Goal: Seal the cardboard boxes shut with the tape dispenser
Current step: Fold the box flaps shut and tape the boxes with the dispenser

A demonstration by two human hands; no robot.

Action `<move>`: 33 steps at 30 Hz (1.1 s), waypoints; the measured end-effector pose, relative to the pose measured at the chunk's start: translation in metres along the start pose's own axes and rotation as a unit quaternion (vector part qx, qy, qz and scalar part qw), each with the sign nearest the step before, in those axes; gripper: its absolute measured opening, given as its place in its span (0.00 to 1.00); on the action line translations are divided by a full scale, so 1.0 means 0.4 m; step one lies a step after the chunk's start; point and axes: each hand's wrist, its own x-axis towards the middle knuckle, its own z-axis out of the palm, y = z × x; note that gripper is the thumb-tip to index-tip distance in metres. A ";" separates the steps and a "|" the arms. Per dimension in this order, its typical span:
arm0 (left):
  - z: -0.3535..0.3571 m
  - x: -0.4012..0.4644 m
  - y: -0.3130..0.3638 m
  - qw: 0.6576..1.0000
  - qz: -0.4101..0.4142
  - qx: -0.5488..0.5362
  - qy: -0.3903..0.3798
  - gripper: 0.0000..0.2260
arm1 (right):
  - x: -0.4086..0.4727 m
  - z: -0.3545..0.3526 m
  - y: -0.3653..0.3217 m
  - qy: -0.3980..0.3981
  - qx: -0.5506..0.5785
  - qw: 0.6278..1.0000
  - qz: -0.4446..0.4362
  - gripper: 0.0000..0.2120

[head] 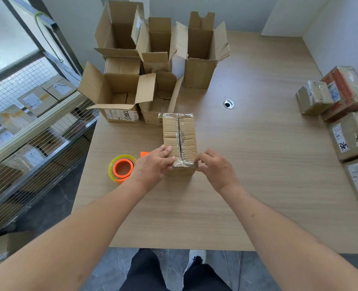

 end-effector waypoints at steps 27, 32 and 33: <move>0.030 0.012 0.063 0.999 -0.038 -0.014 -0.020 0.20 | -0.019 -0.011 -0.033 -0.181 -0.045 0.967 0.175 0.27; 0.030 0.009 0.096 0.999 -0.029 -0.012 -0.039 0.20 | -0.042 -0.053 0.007 -0.186 -0.066 0.966 0.168 0.23; 0.030 0.009 0.104 0.999 -0.022 -0.009 -0.041 0.19 | -0.050 -0.062 0.015 -0.182 -0.078 0.967 0.162 0.22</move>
